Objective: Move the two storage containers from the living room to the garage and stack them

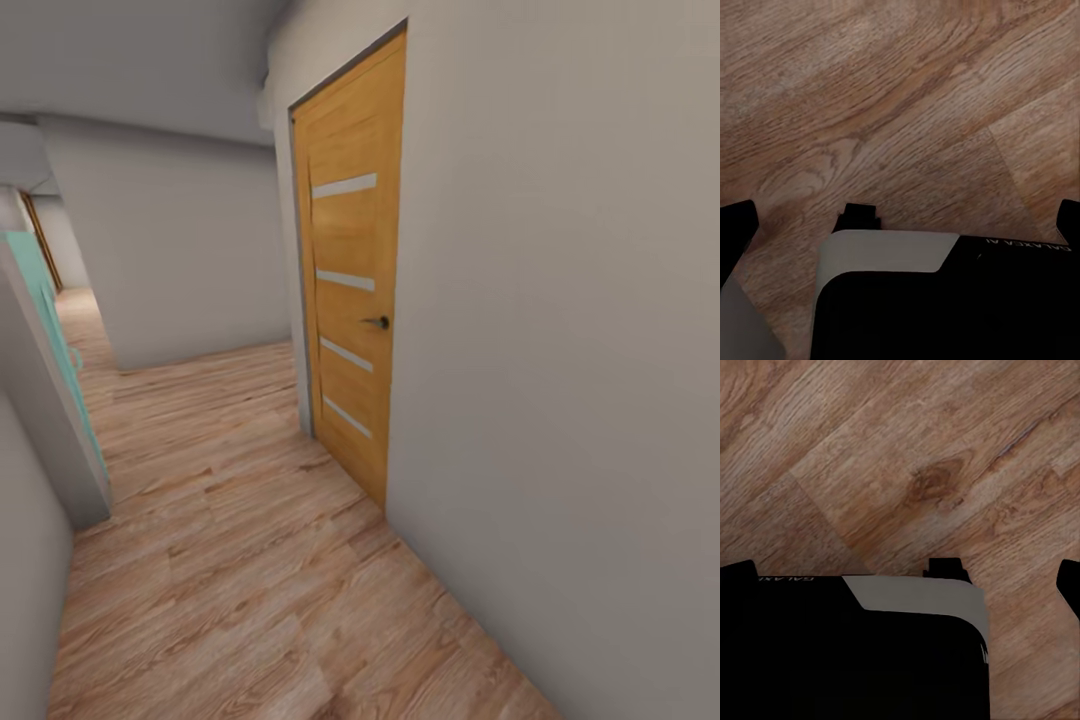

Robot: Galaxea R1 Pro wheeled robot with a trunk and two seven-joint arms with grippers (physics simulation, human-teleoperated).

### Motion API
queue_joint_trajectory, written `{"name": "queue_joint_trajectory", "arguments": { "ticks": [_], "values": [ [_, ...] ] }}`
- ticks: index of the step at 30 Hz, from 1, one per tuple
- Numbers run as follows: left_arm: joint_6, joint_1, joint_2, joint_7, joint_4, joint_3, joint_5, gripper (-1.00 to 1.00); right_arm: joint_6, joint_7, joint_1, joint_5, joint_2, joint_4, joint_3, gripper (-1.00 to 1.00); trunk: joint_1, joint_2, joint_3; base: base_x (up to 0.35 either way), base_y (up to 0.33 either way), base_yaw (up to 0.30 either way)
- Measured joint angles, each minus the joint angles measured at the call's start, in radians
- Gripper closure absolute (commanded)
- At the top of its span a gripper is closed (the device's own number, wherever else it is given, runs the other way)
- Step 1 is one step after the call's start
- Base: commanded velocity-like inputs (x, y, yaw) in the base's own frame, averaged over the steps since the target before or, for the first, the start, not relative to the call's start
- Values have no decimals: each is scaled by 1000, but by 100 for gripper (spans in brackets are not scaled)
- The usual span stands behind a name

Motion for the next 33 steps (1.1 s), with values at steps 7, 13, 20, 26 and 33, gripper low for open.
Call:
{"name": "queue_joint_trajectory", "arguments": {
  "ticks": [7, 13, 20, 26, 33],
  "values": [
    [0, 0, 0, 0, 0, 0, 0, -100, 1, 0, 0, 1, 0, 0, 1, -100, 0, 0, 0, 322, 0, 268],
    [0, -1, 0, 0, 0, 0, 0, -100, 1, 0, 0, 2, 0, 0, 1, -100, 0, 0, 0, 322, 0, 270],
    [0, 0, 0, 0, 0, 0, 0, -100, 1, 0, 0, 2, 0, 0, 2, -100, 0, 0, 0, 322, 0, 270],
    [0, 0, 0, 0, 0, 1, 1, -100, 1, 1, 0, 3, 0, 0, 1, -100, 0, 0, 0, 322, 0, 140],
    [1, -1, 0, 0, 1, 2, 3, -100, 1, 2, 15, 7, 0, 0, 2, -100, 0, 0, 0, 322, 0, 12]
  ]
}}
